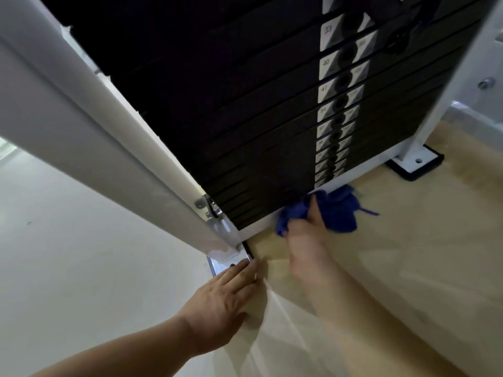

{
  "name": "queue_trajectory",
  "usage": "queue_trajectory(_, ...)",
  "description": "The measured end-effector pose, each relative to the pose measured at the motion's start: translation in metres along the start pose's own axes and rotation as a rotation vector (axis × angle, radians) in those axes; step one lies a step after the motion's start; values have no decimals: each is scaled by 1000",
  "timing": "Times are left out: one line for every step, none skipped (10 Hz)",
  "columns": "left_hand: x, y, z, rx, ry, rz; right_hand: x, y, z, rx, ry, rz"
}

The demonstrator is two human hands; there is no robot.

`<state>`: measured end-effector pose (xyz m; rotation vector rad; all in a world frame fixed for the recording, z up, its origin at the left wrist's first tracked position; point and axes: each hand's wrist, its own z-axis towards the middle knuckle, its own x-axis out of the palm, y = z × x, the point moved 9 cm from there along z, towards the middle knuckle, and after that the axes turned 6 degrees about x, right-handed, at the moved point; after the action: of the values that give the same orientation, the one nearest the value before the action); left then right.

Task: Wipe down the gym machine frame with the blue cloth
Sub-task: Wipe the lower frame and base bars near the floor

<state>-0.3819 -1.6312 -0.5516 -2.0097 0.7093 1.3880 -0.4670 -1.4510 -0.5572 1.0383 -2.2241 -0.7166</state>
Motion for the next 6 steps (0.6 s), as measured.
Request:
queue_trajectory(3, 4, -8, -54, -24, 6, 33, -45, -40, 25, 153, -103)
queue_trajectory(-2, 5, -22, -142, -47, -68, 47, -62, -54, 37, 212, -180)
queue_trajectory(-12, 13, -41, -291, -108, -94, 42, -58, -46, 78, 176, -116)
queue_trajectory(-24, 18, -55, -437, -150, -161, 18, -34, -42, 234, -44, 251)
queue_trajectory(-34, 16, -64, -497, -150, -212, 8, -2, -19, -26, 16, -72)
queue_trajectory(-36, 14, -70, -569, -149, -244, 22, -22, -35, -43, 121, -137)
